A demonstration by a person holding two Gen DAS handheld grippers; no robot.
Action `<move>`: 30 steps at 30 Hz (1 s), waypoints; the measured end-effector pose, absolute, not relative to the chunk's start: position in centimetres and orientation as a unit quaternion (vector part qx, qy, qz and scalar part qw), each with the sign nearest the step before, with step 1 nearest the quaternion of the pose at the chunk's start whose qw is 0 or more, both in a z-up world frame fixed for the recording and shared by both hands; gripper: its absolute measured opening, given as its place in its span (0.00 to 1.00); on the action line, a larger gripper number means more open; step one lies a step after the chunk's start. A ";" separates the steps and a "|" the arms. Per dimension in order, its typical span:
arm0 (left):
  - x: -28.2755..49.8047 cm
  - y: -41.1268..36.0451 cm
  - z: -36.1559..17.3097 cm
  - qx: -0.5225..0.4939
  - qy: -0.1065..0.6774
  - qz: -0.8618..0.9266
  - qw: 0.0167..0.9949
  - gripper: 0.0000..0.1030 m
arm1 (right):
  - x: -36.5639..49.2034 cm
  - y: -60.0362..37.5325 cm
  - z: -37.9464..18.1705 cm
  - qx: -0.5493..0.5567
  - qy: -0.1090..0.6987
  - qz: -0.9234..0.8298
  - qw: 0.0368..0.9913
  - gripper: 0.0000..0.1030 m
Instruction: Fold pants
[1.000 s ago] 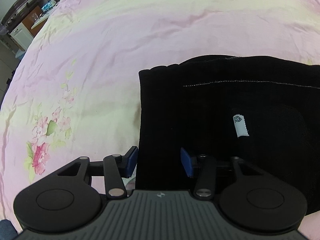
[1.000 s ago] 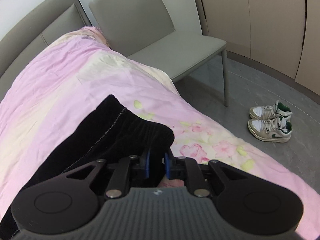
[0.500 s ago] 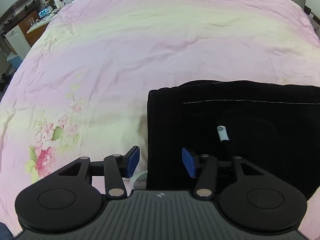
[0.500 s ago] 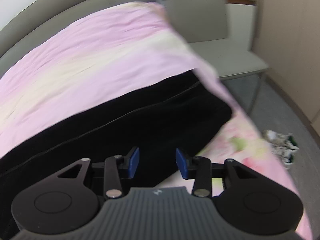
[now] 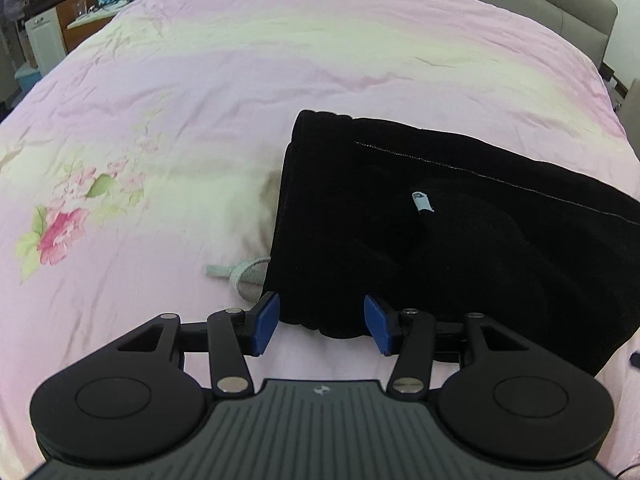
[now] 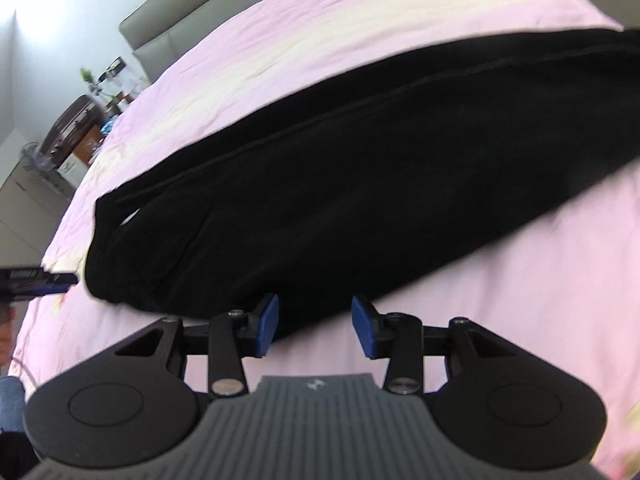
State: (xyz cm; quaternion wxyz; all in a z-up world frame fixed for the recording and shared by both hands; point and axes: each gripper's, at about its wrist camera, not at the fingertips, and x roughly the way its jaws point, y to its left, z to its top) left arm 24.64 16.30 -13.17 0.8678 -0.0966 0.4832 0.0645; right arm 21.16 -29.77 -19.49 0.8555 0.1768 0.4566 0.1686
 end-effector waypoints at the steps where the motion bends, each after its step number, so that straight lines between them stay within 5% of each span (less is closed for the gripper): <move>1: 24.4 16.9 -13.4 -0.115 0.483 0.066 0.866 0.64 | 20.2 -28.5 -20.2 0.177 0.458 0.176 0.853 0.39; 8: 23.2 22.1 -17.5 -0.355 0.457 0.071 0.813 0.77 | 18.0 -22.1 -23.5 0.143 0.451 0.165 0.865 0.50; 16: 24.5 23.6 -22.1 -0.461 0.435 0.071 0.770 0.83 | 19.3 -19.1 -24.6 0.094 0.439 0.155 0.880 0.51; 20: 25.0 22.5 -21.6 -0.431 0.425 0.068 0.793 0.77 | 20.0 -17.8 -25.1 0.071 0.435 0.157 0.884 0.54; 23: 24.9 21.9 -20.5 -0.400 0.422 0.068 0.811 0.69 | 20.1 -17.5 -24.3 0.055 0.418 0.149 0.894 0.46; 24: 24.9 21.9 -20.2 -0.394 0.419 0.068 0.815 0.66 | 20.1 -17.6 -24.1 0.059 0.415 0.142 0.897 0.37; 25: 24.7 21.8 -19.9 -0.388 0.414 0.068 0.820 0.64 | 20.0 -17.6 -23.9 0.063 0.410 0.134 0.900 0.17; 27: 24.5 21.6 -19.1 -0.369 0.404 0.069 0.834 0.55 | 19.8 -17.9 -23.3 0.070 0.399 0.127 0.906 0.00; 30: 24.3 21.1 -18.2 -0.346 0.391 0.069 0.850 0.51 | 19.1 -18.3 -21.6 0.058 0.373 0.144 0.915 0.00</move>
